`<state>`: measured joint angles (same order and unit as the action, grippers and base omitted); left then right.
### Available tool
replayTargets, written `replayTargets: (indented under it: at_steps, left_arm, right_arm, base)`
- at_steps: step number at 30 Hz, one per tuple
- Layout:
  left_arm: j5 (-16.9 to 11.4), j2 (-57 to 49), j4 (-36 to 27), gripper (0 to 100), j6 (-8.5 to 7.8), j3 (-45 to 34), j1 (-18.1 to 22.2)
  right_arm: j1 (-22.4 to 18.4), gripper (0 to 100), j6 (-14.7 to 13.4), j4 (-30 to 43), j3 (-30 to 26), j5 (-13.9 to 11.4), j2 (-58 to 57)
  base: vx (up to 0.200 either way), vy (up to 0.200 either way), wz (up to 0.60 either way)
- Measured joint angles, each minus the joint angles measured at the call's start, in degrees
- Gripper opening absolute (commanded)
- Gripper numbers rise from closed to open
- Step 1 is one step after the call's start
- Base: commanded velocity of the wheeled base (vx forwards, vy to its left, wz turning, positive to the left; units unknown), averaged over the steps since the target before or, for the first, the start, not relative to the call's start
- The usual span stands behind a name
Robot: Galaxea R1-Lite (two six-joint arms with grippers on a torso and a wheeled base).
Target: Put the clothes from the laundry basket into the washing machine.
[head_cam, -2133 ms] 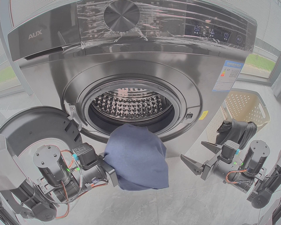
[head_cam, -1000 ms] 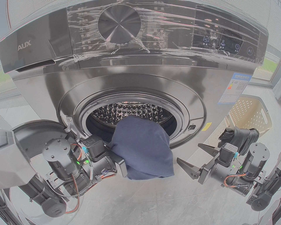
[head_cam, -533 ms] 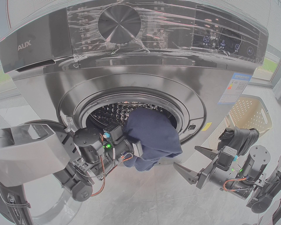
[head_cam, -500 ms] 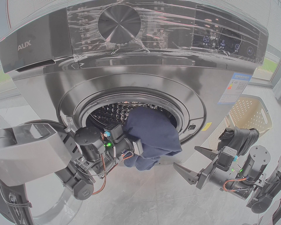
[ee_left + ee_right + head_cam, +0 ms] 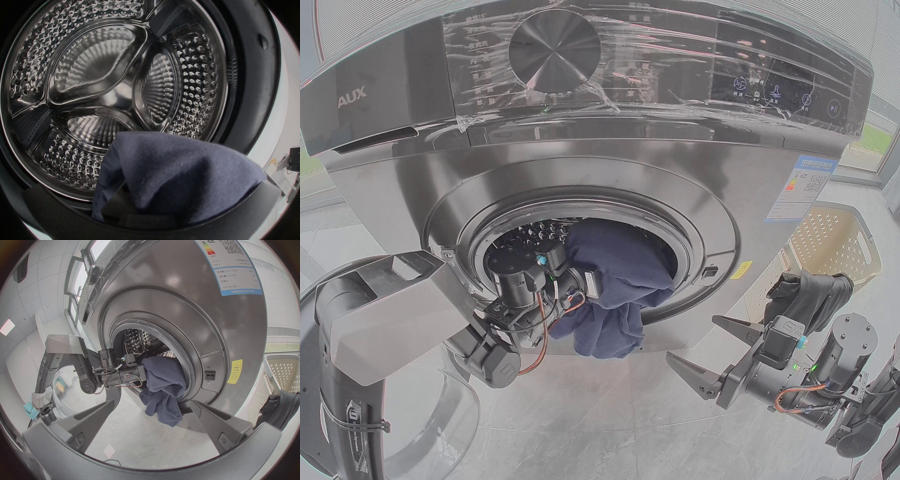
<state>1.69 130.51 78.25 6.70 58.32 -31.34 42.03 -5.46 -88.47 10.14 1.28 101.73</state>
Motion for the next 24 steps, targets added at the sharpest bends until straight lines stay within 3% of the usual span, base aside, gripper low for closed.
replayTargets:
  at_steps: [7, 24]
  left_arm:
    - [0.84, 1.49, -5.07, 0, -0.09, 7.34, 0.37]
    - [6.21, 8.98, -14.97, 0, -0.55, 27.65, 4.00]
  right_arm:
    - [1.79, 100, -0.39, 0.04, -0.12, 1.65, 0.23]
    - [3.02, 100, -0.67, 0.00, -0.26, 1.89, 0.91]
  base:
    - [0.000, 0.000, 0.00]
    - [0.000, 0.000, 0.00]
